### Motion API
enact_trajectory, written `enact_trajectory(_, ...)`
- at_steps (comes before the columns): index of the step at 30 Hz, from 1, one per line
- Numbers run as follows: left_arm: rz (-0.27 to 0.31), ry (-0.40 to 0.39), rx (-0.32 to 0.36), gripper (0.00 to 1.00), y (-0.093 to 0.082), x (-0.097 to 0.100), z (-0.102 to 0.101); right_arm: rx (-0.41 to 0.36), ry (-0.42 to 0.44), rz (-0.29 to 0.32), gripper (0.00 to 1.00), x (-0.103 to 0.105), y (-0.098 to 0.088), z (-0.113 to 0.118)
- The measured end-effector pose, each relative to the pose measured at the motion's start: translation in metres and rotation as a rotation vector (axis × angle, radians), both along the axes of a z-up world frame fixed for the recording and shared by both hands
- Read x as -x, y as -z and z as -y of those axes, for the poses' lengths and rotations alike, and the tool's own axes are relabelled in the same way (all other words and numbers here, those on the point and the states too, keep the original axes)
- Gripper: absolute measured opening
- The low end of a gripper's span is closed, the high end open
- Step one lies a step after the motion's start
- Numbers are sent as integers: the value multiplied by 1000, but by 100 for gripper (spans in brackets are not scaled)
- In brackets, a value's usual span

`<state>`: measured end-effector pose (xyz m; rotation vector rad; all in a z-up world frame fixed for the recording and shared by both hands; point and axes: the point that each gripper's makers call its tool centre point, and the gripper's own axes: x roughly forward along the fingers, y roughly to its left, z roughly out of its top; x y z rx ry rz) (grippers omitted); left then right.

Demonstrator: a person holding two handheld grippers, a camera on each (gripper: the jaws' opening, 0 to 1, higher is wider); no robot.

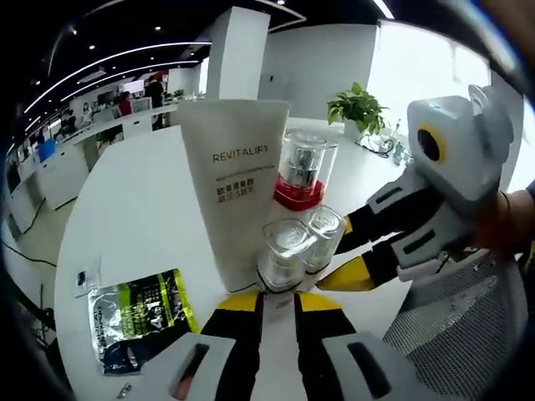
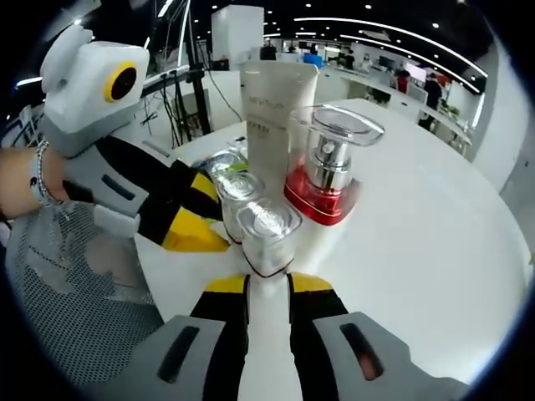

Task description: Arrange the skincare products in the storage area until every visible bottle or jar stands upright without overlapping.

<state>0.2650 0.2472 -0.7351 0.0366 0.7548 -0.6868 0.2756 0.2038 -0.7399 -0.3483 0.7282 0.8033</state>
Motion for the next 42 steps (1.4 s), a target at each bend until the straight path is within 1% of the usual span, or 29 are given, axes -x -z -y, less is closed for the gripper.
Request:
enact_trajectory(2, -8, 2, 2, 16, 0, 1, 1, -2, 4, -1, 16, -1, 0, 1)
enact_trajectory(8, 2, 9, -26, 17, 3, 1, -1, 3, 1, 4, 16, 0, 0, 0)
enact_trajectory(12, -4, 3, -25, 18, 3, 0, -4, 11, -3, -6, 18, 2, 1, 1)
enact_trajectory(17, -18, -35, -6, 18, 1, -4, -11, 22, -5, -22, 22, 4, 4, 3)
enact_trajectory(22, -38, -75, -2, 19, 0, -6, -20, 21, -13, -59, 27, 8, 7, 6)
enact_trajectory(25, -53, -114, -5, 20, 0, -8, -33, 18, -5, -79, 31, 9, 3, 14)
enact_trajectory(27, -96, -176, 8, 23, 1, -7, -45, -15, -16, -107, 31, 13, -3, 15)
enact_trajectory(28, -95, -192, 9, 24, 0, -8, -52, -38, -24, -124, 31, 16, -7, 13)
enact_trajectory(29, -97, -207, 9, 24, -1, -8, -58, -59, -59, -128, 31, 18, -11, 11)
enact_trajectory(30, -102, -240, 3, 24, -1, -9, -68, -67, -76, -137, 31, 19, -16, 15)
enact_trajectory(31, -99, -270, -1, 24, -1, -11, -75, -67, -76, -137, 31, 17, -18, 20)
enact_trajectory(32, -100, -315, 2, 24, -3, -14, -85, -65, -78, -125, 31, 13, -23, 27)
enact_trajectory(33, -104, -346, 8, 24, -4, -16, -92, -64, -72, -111, 31, 9, -26, 32)
enact_trajectory(34, -108, -377, 22, 24, -5, -18, -99, -62, -58, -85, 31, 1, -30, 40)
enact_trajectory(35, -115, -395, 32, 25, -6, -19, -104, -62, -51, -74, 31, -4, -33, 45)
enact_trajectory(36, -128, -415, 41, 27, -5, -19, -109, -65, -39, -69, 30, -8, -35, 50)
enact_trajectory(37, -156, -442, 51, 28, -4, -19, -116, -70, -23, -62, 30, -15, -36, 57)
enact_trajectory(38, -165, -453, 55, 28, -4, -19, -120, -71, -14, -59, 30, -20, -37, 62)
enact_trajectory(40, -186, -486, 22, 28, 0, -16, -135, -59, 12, -43, 30, -33, -39, 72)
enact_trajectory(41, -192, -502, 3, 28, 2, -16, -141, -45, 25, -20, 30, -43, -41, 77)
enact_trajectory(42, -206, -513, -17, 28, 6, -14, -147, -38, 31, -12, 29, -50, -41, 80)
